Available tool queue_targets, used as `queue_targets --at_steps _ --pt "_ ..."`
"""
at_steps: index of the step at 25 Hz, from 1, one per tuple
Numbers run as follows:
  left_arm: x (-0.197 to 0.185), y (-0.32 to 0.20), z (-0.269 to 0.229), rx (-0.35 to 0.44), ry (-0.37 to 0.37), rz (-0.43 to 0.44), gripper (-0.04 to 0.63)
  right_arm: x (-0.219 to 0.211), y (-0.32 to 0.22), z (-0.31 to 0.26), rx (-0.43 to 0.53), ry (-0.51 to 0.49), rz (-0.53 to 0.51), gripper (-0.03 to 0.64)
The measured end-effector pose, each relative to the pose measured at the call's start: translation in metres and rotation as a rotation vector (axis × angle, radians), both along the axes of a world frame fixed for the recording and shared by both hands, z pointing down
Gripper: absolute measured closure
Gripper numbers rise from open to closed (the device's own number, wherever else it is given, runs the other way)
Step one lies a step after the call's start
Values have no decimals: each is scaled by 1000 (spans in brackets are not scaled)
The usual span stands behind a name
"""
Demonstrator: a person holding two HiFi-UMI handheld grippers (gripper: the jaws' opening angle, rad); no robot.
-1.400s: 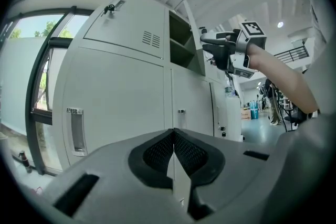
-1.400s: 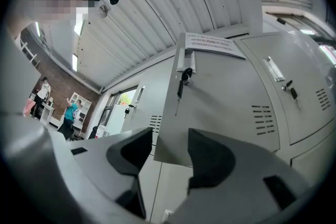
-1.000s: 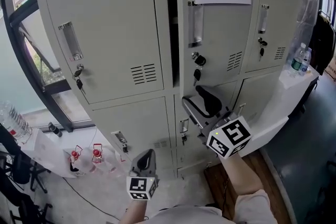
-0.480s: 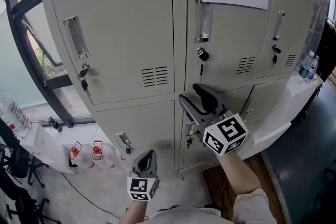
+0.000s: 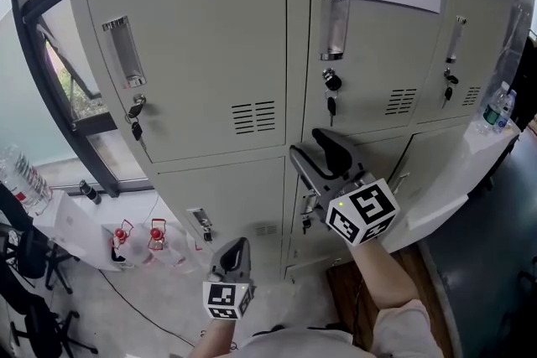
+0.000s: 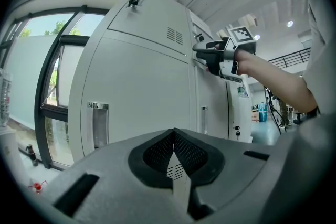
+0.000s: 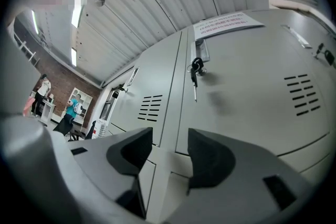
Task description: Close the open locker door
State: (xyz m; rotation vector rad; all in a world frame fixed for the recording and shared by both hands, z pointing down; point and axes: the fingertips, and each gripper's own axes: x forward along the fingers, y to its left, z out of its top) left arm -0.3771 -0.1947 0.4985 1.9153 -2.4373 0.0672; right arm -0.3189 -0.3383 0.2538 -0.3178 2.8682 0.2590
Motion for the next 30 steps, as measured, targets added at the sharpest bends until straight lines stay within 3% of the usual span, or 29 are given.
queue_targets --at_steps 20,30 --pt "4 2 -4 11 -21 14 586 5 -2 3 -20 0 24 420" --pt "20 -14 -13 28 -23 72 586 57 -12 21 -41 13 130 420"
